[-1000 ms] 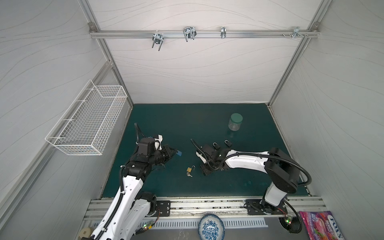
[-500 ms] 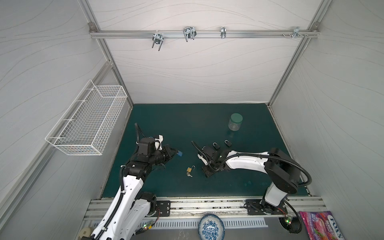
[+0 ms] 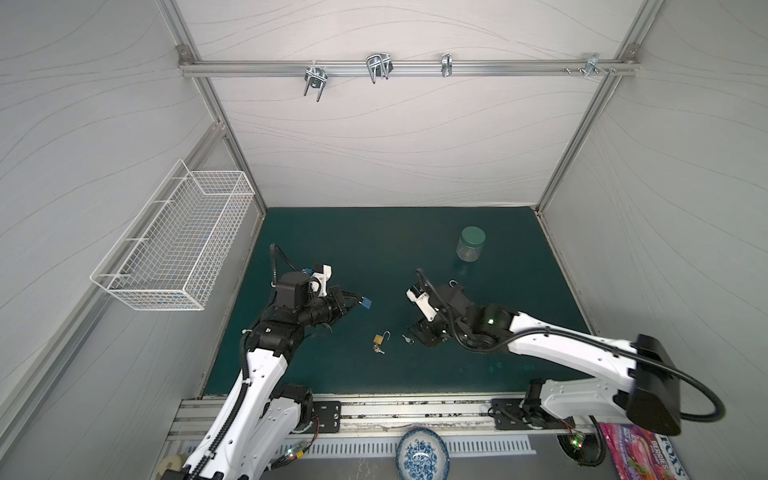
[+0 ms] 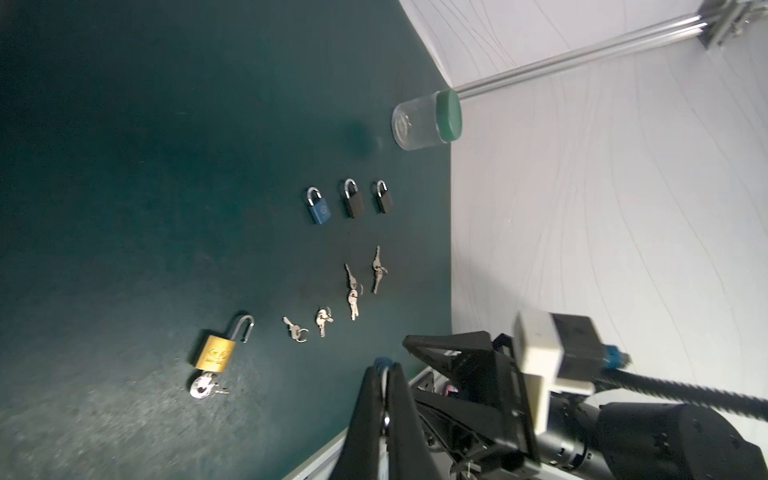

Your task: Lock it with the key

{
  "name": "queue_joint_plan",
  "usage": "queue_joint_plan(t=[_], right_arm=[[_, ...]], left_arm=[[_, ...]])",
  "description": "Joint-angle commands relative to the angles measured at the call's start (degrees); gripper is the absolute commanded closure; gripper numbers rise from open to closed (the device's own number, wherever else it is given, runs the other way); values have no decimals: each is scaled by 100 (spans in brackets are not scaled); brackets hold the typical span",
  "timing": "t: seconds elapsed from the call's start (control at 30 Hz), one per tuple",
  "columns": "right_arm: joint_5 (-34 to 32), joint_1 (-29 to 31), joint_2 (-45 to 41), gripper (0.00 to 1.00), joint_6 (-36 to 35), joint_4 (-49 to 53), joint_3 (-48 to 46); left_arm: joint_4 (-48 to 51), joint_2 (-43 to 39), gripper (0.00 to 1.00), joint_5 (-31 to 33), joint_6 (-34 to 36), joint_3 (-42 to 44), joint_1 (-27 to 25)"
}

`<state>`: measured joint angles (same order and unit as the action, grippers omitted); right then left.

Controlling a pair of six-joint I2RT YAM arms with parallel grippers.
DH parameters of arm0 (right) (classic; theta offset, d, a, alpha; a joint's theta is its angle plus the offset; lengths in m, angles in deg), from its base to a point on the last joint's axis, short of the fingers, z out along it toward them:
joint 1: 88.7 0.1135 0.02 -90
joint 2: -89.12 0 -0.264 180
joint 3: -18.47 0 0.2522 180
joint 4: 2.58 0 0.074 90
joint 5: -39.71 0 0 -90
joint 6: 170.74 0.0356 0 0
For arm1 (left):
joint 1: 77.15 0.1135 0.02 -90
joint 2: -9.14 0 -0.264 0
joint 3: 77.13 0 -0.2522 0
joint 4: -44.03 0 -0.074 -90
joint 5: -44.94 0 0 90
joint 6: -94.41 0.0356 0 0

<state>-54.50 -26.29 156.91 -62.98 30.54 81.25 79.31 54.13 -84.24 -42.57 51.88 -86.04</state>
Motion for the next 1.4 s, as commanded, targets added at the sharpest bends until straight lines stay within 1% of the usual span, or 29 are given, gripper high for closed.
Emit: queue_joint_plan(t=[0.0, 0.1, 0.2, 0.27, 0.37, 0.47, 0.53, 0.6, 0.7, 0.93, 1.07, 1.23, 1.37], right_arm=[[-221, 43, -609, 49, -562, -336, -369], [-244, 43, -1152, 43, -966, -299, -506], [-93, 43, -1463, 40, -1384, -138, -459], [16, 40, -1587, 36, -1673, 123, -322], [133, 43, -1559, 30, -2016, 558, -32], [228, 42, -1382, 25, -2261, 986, 296], [180, 43, -1305, 23, -2336, 1066, 398], [107, 43, -1235, 21, -2363, 1019, 429], [65, 43, -1088, 21, -2213, 896, 507], [580, 45, -609, 21, -1582, 550, 690], [513, 39, -474, 21, -1449, 520, 710], [486, 30, -163, 29, -1359, 623, 854], [534, 30, -132, 40, -1292, 475, 842]], left_arm=[[-703, 31, 100, -494, -99, -37, -189], [-786, 92, 100, -288, -20, -164, -756], [-1075, 302, 100, -101, -62, -197, -1386], [-1259, 470, 100, 2, -85, -229, -1761], [-1357, 651, 100, 185, -25, -334, -2177], [-1509, 876, 100, 183, -18, -435, -2421], [-1519, 1020, 100, 161, 36, -543, -2556], [-1543, 1135, 100, 165, 69, -617, -2661], [-1579, 1257, 100, 202, 67, -693, -2765], [-1679, 1310, 100, 397, 18, -638, -2832], [-1723, 1310, 100, 407, 3, -628, -2837], [-1752, 1308, 100, 359, 48, -639, -2852], [-1775, 1350, 100, 303, 66, -621, -2887]])
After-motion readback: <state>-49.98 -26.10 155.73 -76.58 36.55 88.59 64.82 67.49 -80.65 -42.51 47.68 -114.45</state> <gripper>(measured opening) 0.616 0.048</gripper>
